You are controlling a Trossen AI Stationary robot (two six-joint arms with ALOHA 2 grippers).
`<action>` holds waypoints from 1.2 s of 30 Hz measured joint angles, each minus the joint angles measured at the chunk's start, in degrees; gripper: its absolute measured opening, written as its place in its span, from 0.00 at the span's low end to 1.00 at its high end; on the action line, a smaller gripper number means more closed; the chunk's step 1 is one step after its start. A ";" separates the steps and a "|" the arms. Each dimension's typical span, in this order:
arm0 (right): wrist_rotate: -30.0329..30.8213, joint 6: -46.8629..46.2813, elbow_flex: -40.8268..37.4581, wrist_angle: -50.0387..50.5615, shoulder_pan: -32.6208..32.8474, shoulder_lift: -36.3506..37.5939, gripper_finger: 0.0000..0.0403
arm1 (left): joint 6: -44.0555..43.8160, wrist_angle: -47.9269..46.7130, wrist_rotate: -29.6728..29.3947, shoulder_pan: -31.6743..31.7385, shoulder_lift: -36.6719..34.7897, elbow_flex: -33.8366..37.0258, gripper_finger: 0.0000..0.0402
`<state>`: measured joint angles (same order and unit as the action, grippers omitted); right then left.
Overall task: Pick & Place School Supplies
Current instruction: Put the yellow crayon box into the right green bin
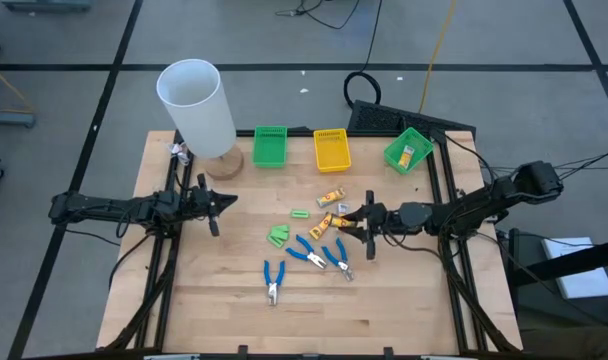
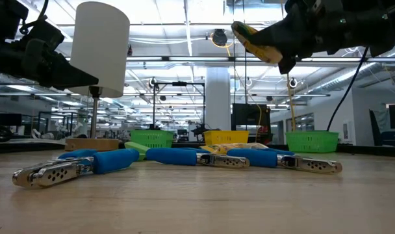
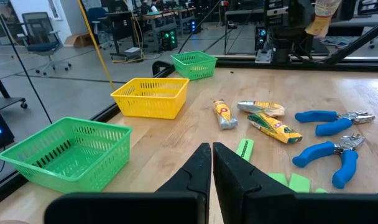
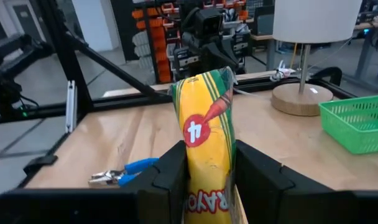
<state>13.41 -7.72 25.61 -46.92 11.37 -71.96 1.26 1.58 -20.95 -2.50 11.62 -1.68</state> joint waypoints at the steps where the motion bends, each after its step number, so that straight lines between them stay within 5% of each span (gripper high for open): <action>1: 0.00 0.74 0.00 -0.02 0.01 0.00 0.28 | 0.00 0.00 0.00 0.00 0.00 -0.01 0.05; 29: 0.55 6.84 0.00 -0.28 -2.59 0.00 0.28 | -0.01 0.00 0.00 0.01 0.00 0.00 0.05; 36: 10.68 6.75 0.00 -0.22 -5.69 0.00 0.27 | -0.01 0.00 0.00 0.00 0.00 0.00 0.05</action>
<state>24.09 -0.97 25.61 -47.13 5.68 -71.96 1.25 1.58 -20.95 -2.50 11.62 -1.67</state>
